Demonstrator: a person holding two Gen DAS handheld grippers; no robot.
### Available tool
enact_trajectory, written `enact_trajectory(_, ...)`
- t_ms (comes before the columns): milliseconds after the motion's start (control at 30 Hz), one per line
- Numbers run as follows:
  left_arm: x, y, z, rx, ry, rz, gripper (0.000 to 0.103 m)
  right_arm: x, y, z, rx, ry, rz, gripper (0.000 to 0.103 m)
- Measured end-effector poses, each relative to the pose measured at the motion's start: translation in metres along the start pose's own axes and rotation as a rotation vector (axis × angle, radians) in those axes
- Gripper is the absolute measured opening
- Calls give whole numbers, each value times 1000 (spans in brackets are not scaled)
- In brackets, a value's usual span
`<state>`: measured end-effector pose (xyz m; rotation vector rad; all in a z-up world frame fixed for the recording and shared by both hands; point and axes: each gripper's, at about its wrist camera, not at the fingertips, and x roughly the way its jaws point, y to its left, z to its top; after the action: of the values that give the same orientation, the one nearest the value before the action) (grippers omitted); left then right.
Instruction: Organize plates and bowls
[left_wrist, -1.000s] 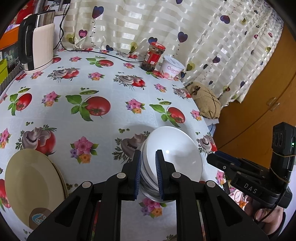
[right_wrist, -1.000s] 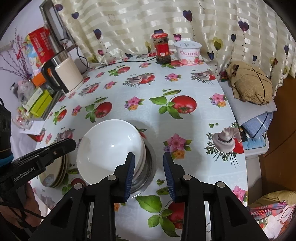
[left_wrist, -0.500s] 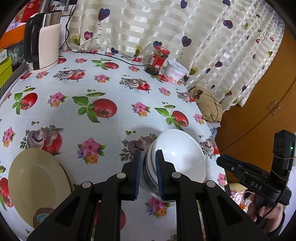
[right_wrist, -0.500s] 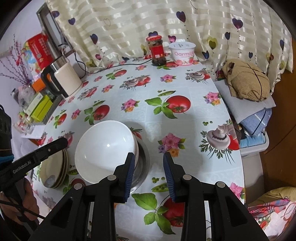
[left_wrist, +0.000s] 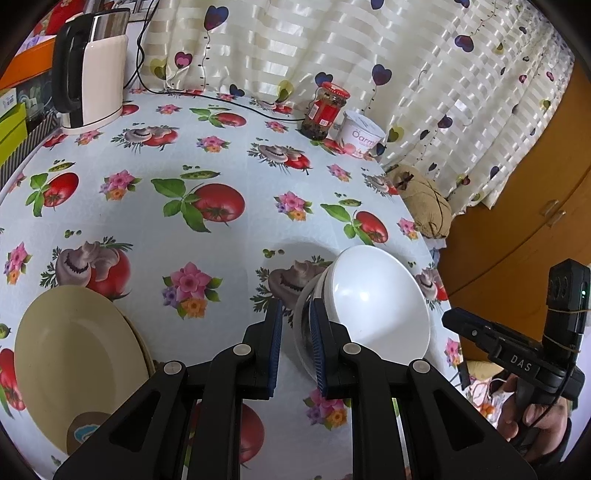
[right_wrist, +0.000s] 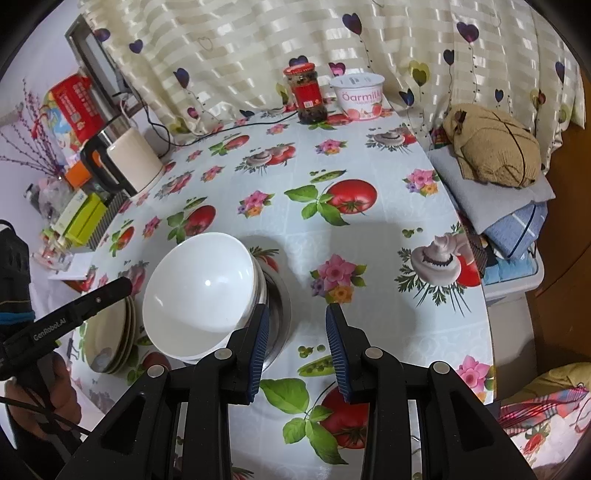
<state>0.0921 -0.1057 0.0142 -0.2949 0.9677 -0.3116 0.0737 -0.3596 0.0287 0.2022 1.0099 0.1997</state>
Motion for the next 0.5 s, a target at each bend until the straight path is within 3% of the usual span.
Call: enact_trajectory(500, 19, 8, -8, -22, 58, -5, 16, 21, -10, -7, 38, 61, 36, 31)
